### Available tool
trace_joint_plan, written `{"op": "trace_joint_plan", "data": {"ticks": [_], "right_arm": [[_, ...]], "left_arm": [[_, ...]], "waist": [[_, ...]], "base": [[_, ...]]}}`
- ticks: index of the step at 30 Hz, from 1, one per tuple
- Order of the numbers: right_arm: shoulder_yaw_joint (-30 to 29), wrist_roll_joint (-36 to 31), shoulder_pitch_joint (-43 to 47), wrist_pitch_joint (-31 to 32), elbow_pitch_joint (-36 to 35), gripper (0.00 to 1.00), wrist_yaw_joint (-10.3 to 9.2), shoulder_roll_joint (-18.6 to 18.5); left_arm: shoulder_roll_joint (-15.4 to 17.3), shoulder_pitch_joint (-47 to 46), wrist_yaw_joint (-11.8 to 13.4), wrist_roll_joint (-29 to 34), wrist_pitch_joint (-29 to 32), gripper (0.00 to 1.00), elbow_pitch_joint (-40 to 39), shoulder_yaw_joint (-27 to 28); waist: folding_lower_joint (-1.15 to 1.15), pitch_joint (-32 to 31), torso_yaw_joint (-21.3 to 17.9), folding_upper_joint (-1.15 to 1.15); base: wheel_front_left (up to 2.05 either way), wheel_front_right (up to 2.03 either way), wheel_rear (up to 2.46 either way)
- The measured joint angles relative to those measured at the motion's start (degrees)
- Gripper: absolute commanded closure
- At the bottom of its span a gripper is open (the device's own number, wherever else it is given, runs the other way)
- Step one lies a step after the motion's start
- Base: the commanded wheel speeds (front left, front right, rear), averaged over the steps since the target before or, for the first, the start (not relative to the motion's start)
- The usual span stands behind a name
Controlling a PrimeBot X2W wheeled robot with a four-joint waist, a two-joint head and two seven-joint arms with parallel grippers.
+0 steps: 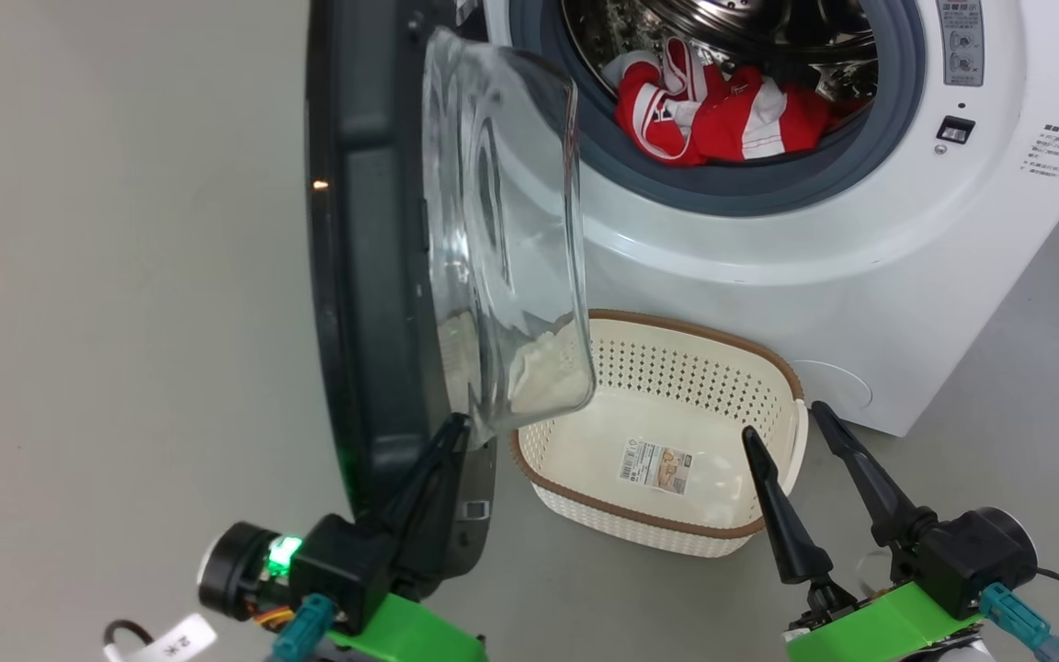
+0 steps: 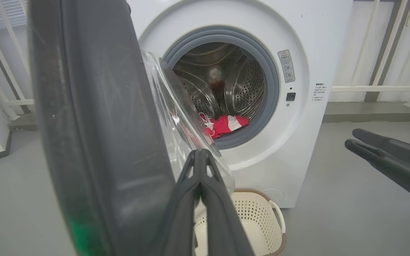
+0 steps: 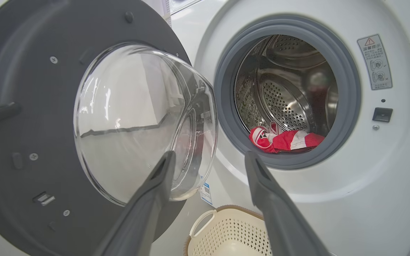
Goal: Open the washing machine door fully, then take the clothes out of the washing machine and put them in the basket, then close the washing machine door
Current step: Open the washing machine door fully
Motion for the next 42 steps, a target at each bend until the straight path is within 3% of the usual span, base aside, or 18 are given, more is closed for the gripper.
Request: {"op": "trace_joint_plan", "data": {"ticks": [8, 23, 42], "right_arm": [[0.0, 0.0, 0.0, 0.0, 0.0, 0.00, 0.00, 0.0], [0.0, 0.0, 0.0, 0.1, -0.1, 0.00, 0.00, 0.0], [0.0, -0.6, 0.0, 2.1, -1.4, 0.00, 0.00, 0.0]], "left_arm": [[3.0, 0.6, 2.3, -0.8, 0.7, 1.00, 1.3, 4.0], [5.1, 1.6, 4.9, -3.4, -2.1, 1.00, 6.0, 10.3], [7.1, -0.2, 5.3, -6.5, -7.1, 1.00, 13.1, 15.2]], "waist": [[0.00, 0.4, 0.4, 0.00], [0.00, 0.7, 1.0, 0.00], [0.00, 0.8, 2.1, 0.00]], "base": [[0.00, 0.00, 0.00], [0.00, 0.00, 0.00], [0.00, 0.00, 0.00]]}}
